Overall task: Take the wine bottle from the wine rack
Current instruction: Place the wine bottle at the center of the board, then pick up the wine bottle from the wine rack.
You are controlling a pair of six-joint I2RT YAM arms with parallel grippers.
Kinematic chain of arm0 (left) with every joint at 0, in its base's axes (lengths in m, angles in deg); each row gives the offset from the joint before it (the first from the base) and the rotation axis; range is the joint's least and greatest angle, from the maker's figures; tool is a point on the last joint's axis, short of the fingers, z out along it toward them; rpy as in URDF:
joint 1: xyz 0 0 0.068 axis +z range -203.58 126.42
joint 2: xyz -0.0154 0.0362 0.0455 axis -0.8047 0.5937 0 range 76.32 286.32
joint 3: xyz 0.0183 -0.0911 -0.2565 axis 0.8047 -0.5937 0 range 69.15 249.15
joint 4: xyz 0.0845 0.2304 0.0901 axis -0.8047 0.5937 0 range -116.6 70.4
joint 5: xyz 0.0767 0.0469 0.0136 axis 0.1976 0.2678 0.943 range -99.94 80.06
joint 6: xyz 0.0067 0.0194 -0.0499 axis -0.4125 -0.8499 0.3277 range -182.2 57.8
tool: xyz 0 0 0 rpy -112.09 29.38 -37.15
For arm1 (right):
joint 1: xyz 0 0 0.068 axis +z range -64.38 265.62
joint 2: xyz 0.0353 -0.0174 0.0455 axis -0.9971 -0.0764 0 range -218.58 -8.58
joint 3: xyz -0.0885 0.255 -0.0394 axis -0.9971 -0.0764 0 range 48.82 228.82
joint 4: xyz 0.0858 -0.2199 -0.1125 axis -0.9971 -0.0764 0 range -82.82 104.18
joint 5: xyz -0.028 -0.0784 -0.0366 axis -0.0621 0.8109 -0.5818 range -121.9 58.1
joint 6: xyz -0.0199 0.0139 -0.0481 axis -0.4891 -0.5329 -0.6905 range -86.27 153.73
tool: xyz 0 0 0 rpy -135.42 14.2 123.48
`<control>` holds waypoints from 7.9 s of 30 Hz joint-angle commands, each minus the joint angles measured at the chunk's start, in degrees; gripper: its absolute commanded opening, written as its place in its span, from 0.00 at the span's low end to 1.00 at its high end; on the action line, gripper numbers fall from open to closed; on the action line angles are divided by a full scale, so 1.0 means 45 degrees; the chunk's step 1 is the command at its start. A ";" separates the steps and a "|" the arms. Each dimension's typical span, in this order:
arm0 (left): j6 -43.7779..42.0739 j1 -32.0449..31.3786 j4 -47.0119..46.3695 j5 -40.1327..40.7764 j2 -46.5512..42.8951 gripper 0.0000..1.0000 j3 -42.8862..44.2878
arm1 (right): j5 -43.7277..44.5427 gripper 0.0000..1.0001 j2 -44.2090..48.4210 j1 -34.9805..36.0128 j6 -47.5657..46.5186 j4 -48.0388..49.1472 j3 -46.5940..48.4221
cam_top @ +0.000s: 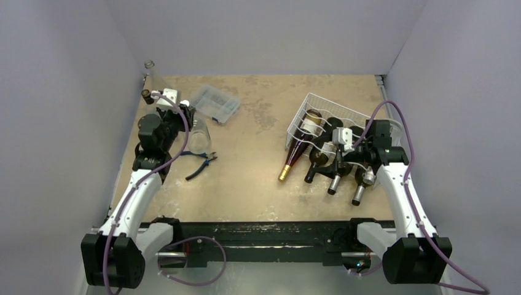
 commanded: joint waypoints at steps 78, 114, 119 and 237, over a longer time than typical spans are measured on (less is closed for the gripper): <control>-0.1761 0.1316 -0.6535 0.0350 0.6224 0.31 0.3754 | 0.0054 0.99 -0.0167 -0.0077 -0.0659 -0.0466 0.0253; 0.0868 0.1316 0.0153 0.0412 0.1393 1.00 0.4876 | -0.0331 0.99 0.0487 -0.0106 -0.0450 -0.0468 0.0290; 0.2333 0.1316 0.2765 -0.0893 -0.0323 1.00 0.4702 | -0.0376 0.99 0.0645 -0.0207 -0.0229 -0.0409 0.0427; 0.3942 -0.0363 0.8542 -0.7267 -0.4048 1.00 0.1249 | 1.3170 0.72 -0.0796 -0.5247 0.9660 -0.3172 0.1703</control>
